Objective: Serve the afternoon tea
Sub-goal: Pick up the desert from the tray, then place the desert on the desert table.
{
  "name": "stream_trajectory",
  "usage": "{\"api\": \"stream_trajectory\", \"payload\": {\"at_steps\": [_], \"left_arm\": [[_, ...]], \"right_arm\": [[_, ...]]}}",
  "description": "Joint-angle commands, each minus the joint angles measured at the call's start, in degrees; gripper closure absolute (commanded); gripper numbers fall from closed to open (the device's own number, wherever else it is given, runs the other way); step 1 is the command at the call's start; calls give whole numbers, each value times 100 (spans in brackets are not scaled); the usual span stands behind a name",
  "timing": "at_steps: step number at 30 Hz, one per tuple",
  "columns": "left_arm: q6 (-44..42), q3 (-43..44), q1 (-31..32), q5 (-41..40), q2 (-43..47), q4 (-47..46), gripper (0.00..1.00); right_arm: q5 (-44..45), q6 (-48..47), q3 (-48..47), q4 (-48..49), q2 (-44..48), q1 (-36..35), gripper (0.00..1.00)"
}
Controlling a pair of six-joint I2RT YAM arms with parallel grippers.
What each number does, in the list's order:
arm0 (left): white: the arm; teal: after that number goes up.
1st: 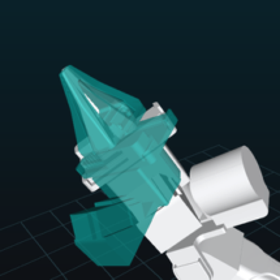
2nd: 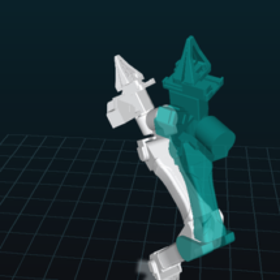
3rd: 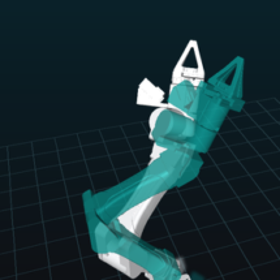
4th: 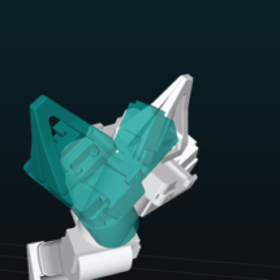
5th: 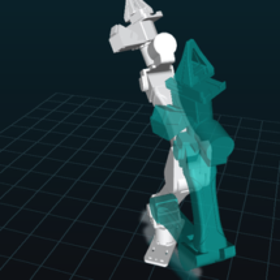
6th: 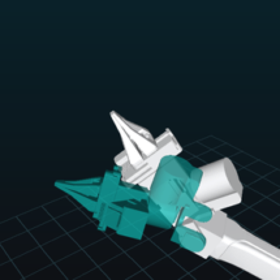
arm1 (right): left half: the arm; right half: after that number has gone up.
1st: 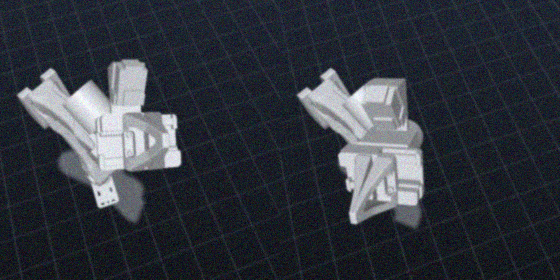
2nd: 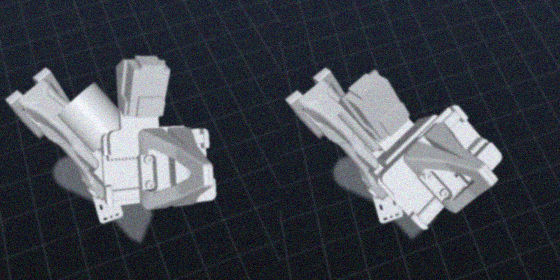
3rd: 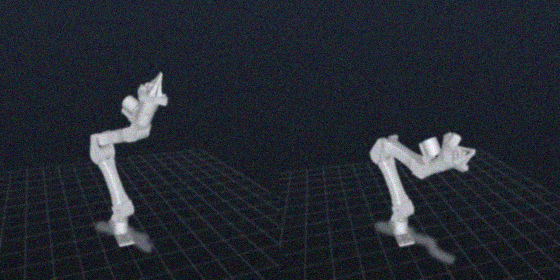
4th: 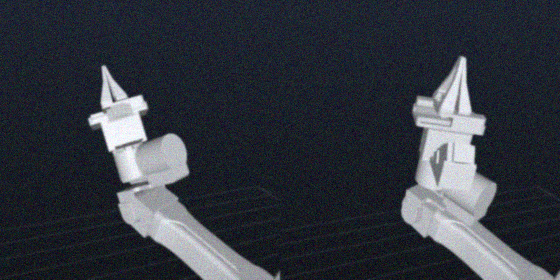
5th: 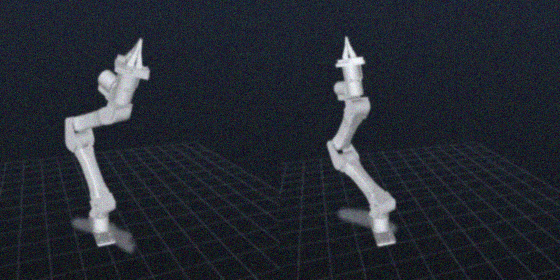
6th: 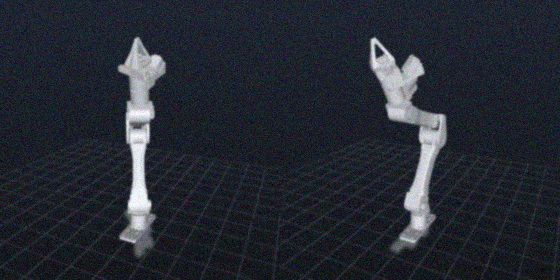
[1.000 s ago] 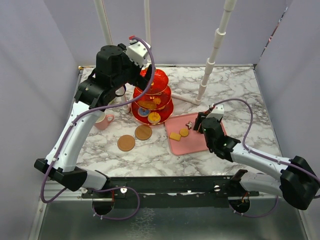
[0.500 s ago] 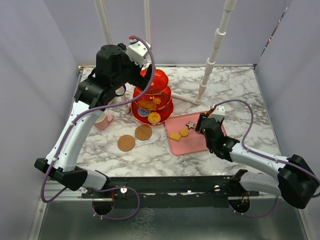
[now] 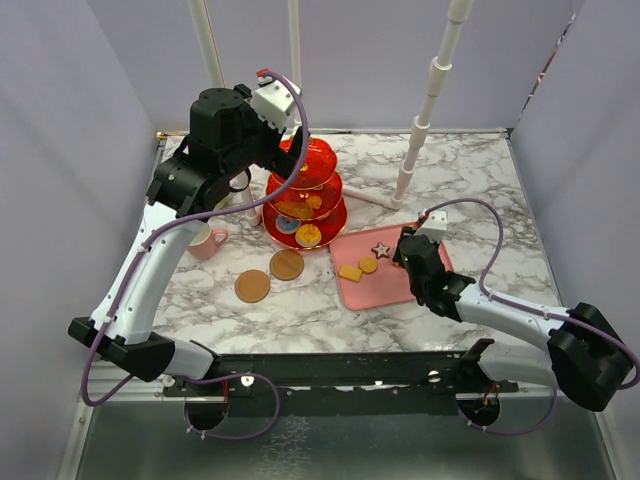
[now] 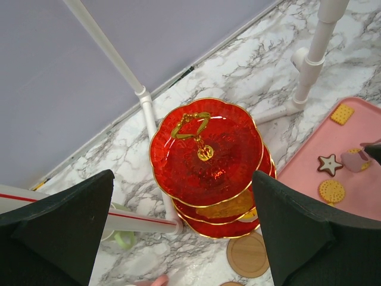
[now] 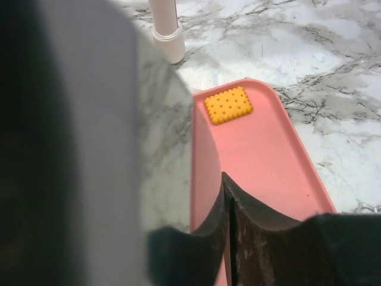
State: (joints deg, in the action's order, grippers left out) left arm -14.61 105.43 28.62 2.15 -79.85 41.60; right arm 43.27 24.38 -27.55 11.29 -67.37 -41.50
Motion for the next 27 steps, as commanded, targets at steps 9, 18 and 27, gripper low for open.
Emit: {"api": "stream_trajectory", "payload": {"at_steps": [9, 18, 27], "left_arm": [[46, -93, -7, 39, 33, -14, 1], [181, -91, -11, 68, 31, -54, 1], [122, -77, -6, 9, 107, -55, 1]], "right_arm": [[-593, -1369, -734, 438, 436, 45, 67], [-2369, -1758, -2301, 1343, -523, 32, 66], [-3238, -1922, -3111, 1703, -1526, 19, 66]]}}
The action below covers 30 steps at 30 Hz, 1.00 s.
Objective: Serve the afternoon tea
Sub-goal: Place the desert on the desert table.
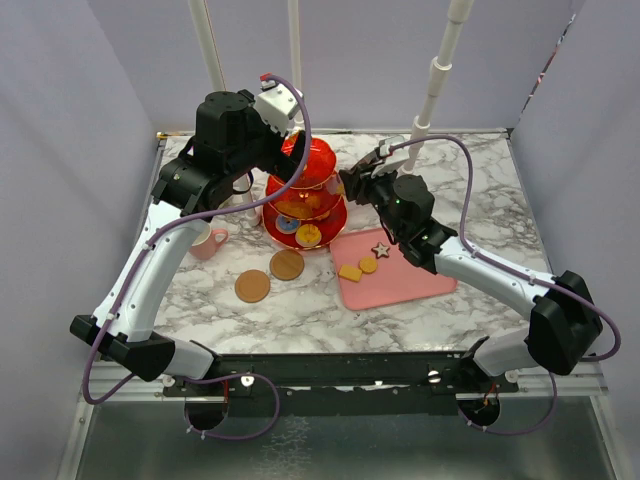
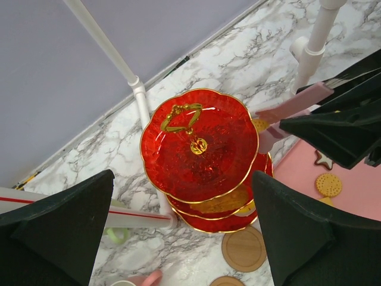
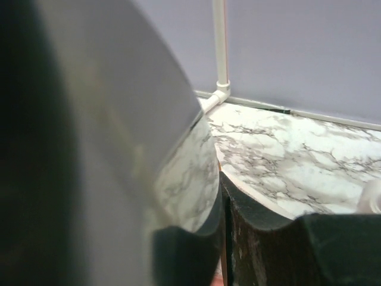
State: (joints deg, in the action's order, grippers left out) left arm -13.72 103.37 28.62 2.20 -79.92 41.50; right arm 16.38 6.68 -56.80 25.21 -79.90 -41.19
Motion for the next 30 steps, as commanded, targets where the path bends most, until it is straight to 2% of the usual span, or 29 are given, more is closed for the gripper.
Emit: {"api": "stream_trajectory", "payload": {"at_steps": [1, 12, 21, 30], "left_arm": [[19, 141, -5, -7, 115, -39, 1], [-48, 155, -8, 0, 115, -45, 1], [-63, 188, -14, -44, 152, -45, 1], [-44, 232, -8, -48, 125, -44, 1]], "right_arm": [[-556, -149, -199, 336, -339, -12, 66], [-549, -141, 327, 1510, -634, -12, 61], [-500, -241, 454, 1502, -687, -12, 45], [-577, -237, 639, 1523, -367, -16, 39]]}}
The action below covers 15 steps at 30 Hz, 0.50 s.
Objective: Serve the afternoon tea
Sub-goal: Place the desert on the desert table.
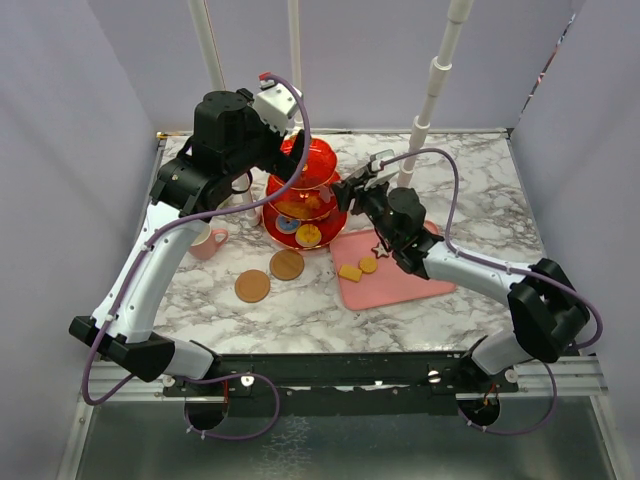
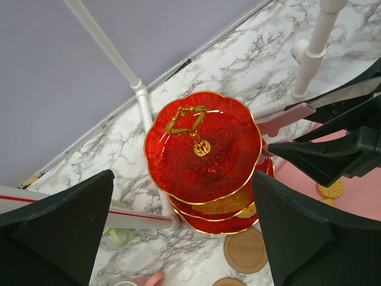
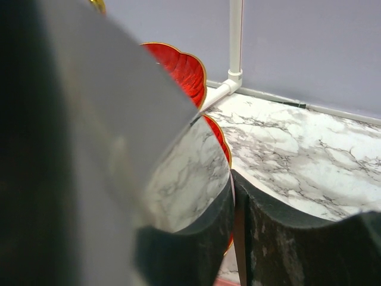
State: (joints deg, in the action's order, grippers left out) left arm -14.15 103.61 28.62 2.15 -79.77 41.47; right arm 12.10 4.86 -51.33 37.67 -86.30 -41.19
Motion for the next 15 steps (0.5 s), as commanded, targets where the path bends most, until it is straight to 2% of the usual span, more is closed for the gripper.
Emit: {"api": "stream_trajectory", "payload": {"at_steps": [1, 9, 15], "left_arm": [[8, 211, -8, -48, 110, -43, 1], [-6, 232, -11, -72, 137, -43, 1], [15, 208, -7, -62, 151, -34, 1]], "right_arm": [[-154, -56, 83, 248, 295, -12, 39], [-155, 11, 378, -8, 959, -8, 41], [-37, 295, 844, -1178, 1801, -12, 41]]}}
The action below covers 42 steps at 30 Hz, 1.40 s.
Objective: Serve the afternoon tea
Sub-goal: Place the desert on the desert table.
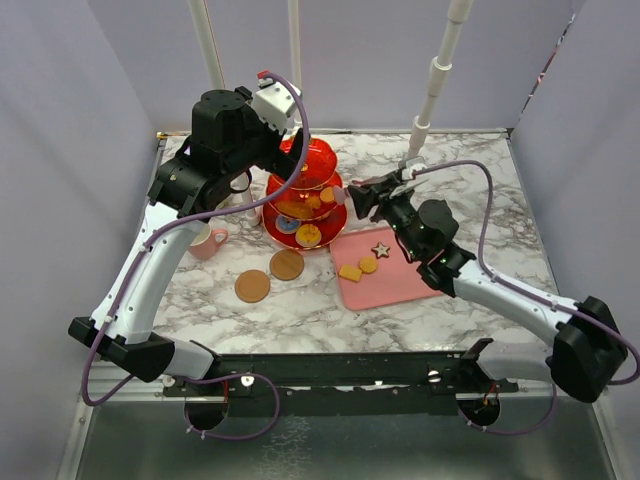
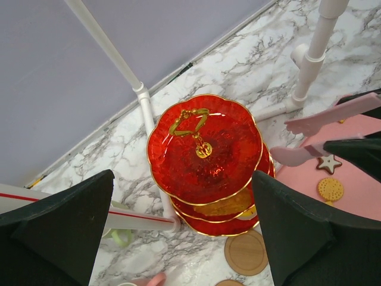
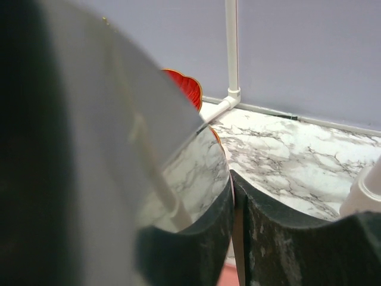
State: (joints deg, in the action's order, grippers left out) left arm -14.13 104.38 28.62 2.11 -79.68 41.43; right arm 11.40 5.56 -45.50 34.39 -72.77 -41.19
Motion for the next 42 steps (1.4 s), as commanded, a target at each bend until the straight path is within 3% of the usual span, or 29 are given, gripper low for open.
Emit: {"api": "stream_trajectory", "payload": {"at_steps": [1, 6, 11, 15, 42], "left_arm": [[21, 121, -8, -46, 152, -30, 1], [63, 34, -12, -21, 170, -30, 1], [62, 38, -9, -26, 174, -23, 1], [59, 46, -13, -44, 172, -21, 1], [40, 149, -6, -17, 123, -24, 1]], "right_arm": [[88, 302, 416, -951, 593, -16, 41], [281, 748, 1226, -1312, 1183, -12, 41], [476, 1161, 1605, -1897, 1245, -20, 41], [571, 1323, 1881, -1834, 1305, -32, 41], [768, 1142, 1635, -1347, 168, -29, 37]]}}
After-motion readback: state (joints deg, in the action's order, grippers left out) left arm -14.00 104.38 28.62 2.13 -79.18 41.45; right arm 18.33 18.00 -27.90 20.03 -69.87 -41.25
